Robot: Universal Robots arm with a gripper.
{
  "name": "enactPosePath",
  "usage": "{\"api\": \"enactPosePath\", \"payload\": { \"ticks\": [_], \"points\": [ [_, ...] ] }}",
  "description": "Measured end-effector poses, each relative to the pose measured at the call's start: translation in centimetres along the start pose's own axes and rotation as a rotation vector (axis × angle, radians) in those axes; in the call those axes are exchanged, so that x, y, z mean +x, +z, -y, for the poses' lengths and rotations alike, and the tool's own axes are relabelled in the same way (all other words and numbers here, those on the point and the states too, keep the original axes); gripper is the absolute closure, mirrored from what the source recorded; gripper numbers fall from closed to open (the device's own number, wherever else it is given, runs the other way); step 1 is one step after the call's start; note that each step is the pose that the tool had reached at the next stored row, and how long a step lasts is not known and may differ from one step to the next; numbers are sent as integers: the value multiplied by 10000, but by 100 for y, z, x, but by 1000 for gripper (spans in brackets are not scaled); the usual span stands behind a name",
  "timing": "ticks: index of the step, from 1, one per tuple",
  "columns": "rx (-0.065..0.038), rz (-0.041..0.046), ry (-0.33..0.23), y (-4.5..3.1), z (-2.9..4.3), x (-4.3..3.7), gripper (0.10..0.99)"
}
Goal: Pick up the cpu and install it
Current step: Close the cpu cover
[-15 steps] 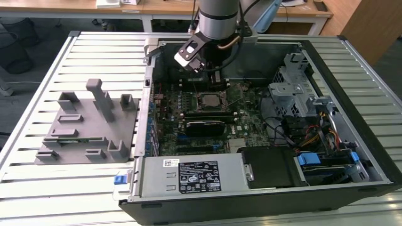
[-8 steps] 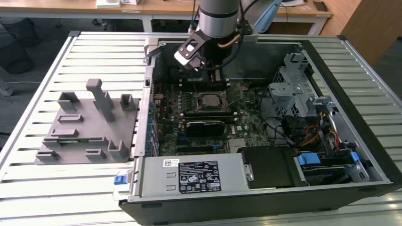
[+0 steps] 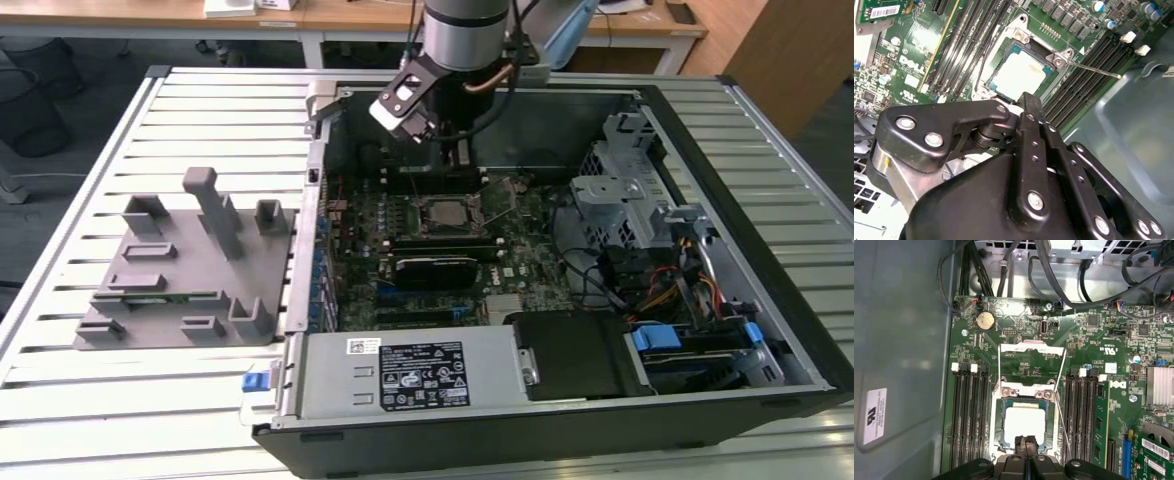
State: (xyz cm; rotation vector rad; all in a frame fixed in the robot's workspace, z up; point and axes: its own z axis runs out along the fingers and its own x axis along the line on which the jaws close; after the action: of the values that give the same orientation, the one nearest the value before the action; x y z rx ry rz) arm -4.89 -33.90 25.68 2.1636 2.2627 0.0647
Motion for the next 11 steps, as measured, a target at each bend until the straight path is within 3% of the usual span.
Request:
{"api": "enactPosePath", "payload": {
  "ticks": [6, 11],
  "points": [
    [7, -28, 0, -61, -2, 1, 980],
    [12, -104, 4, -140, -5, 3, 980]
  ]
}}
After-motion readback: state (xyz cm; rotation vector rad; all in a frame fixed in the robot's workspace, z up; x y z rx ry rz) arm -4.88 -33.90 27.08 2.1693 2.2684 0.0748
